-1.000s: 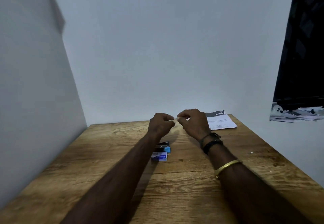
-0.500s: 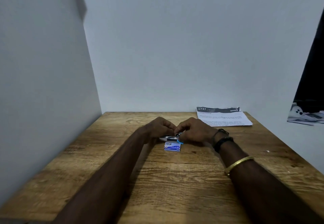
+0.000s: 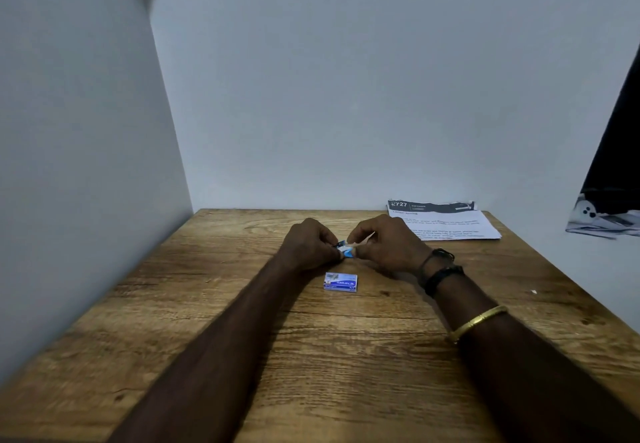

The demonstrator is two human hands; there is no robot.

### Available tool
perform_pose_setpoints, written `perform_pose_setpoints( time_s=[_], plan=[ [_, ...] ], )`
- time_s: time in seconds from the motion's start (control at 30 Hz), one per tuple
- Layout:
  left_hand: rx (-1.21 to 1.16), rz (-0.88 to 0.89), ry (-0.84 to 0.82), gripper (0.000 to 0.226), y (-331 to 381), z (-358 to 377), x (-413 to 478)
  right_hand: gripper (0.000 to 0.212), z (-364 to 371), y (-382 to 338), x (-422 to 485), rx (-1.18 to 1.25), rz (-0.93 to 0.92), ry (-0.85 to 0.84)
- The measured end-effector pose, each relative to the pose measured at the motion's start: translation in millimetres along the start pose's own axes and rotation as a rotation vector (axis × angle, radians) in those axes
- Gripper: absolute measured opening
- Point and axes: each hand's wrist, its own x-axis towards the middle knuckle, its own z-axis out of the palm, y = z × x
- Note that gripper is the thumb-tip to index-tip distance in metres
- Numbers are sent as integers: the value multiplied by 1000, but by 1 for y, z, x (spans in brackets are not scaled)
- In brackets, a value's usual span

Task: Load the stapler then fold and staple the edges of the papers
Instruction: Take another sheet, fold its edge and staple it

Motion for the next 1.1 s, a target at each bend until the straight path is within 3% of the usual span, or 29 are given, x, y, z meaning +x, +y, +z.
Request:
perform_pose_setpoints(
  time_s=[0.13, 0.23, 0.5, 0.73, 0.97, 1.1],
  plan=[
    [-4, -149, 211, 19, -6, 3, 0, 18, -3, -12, -2, 97, -55, -210],
    [-14, -222, 275, 27, -5, 4, -1, 21, 2, -23, -5, 38, -73, -350],
    [-47, -284, 339, 42, 5, 9, -4, 32, 5, -33, -7, -14, -49, -401],
    [-41, -273, 312, 41, 5, 10, -4, 24, -3, -29, -9, 23, 43, -256],
    [-90, -269, 309, 41, -1, 10, 2, 11, -5, -9, 1, -8, 280, 161],
    [-97, -258, 304, 38, -2, 11, 2, 14, 7, -8, 7, -65, 374, 235]
  ],
)
